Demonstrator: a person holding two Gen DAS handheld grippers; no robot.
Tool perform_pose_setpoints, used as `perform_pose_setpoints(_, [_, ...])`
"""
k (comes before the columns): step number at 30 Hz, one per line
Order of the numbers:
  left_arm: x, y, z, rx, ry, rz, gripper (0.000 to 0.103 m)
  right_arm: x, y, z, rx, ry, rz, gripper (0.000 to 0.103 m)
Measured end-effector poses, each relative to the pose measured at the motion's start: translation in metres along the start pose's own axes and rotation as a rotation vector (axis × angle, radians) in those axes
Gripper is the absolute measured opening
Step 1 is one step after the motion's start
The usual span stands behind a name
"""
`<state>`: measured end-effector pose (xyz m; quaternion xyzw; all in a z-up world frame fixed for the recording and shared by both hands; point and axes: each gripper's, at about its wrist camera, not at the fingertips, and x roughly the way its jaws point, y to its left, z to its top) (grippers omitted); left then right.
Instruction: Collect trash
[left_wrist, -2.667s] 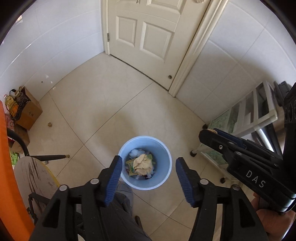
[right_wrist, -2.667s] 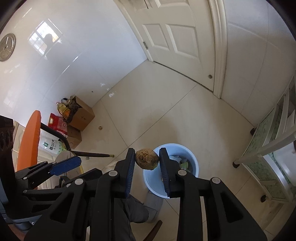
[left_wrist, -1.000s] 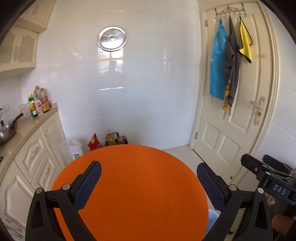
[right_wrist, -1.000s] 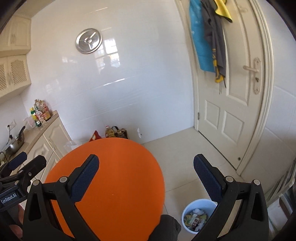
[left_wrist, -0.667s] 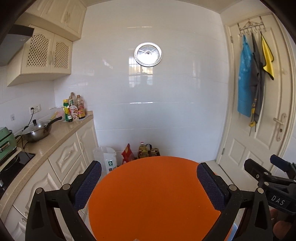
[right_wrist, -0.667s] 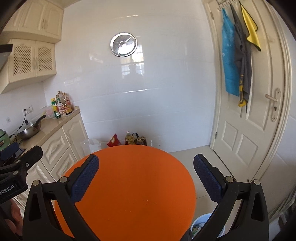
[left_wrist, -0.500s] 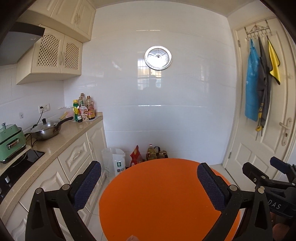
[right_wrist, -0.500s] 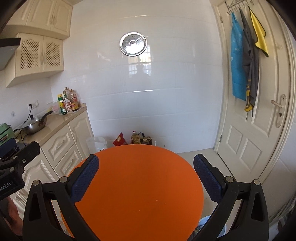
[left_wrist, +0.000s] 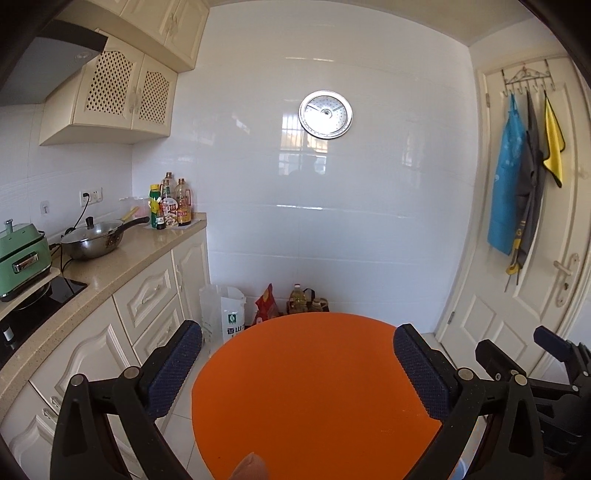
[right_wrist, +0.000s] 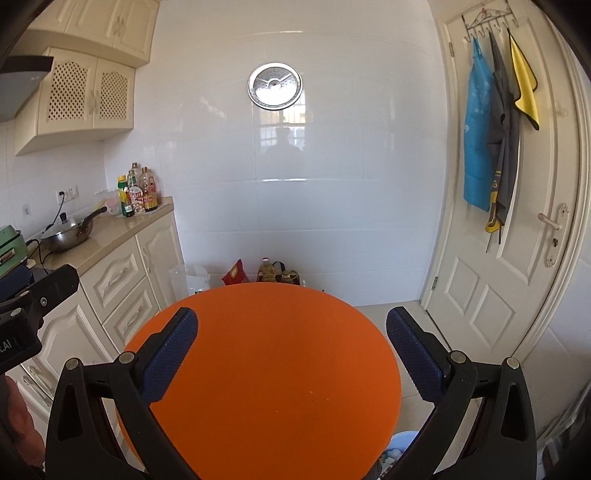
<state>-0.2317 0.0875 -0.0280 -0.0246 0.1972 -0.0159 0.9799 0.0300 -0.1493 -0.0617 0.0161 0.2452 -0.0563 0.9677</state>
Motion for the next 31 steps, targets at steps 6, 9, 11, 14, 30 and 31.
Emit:
perform_pose_setpoints(6, [-0.011,-0.003,0.000,0.014,-0.018,0.028,0.102,-0.002,0.001,-0.002,-0.004,0.002,-0.002,0.103])
perform_pose_setpoints(9, [-0.015,-0.005,-0.003,0.025,-0.028,0.037,0.102,-0.003,0.002,-0.002,-0.008,0.004,-0.001,0.103])
perform_pose_setpoints(11, [-0.016,-0.007,-0.006,0.029,-0.030,0.036,0.102,-0.004,0.004,-0.002,-0.010,0.003,-0.001,0.103])
perform_pose_setpoints(14, [-0.018,-0.010,-0.010,0.030,-0.025,0.030,0.102,-0.005,0.006,-0.002,-0.015,0.000,-0.001,0.103])
perform_pose_setpoints(30, [-0.042,-0.040,-0.033,-0.005,-0.046,0.042,0.102,-0.001,0.011,-0.001,-0.015,0.008,0.008,0.103])
perform_pose_setpoints(31, [-0.042,-0.042,-0.035,-0.005,-0.043,0.044,0.102,0.000,0.010,-0.001,-0.014,0.010,0.010,0.103])
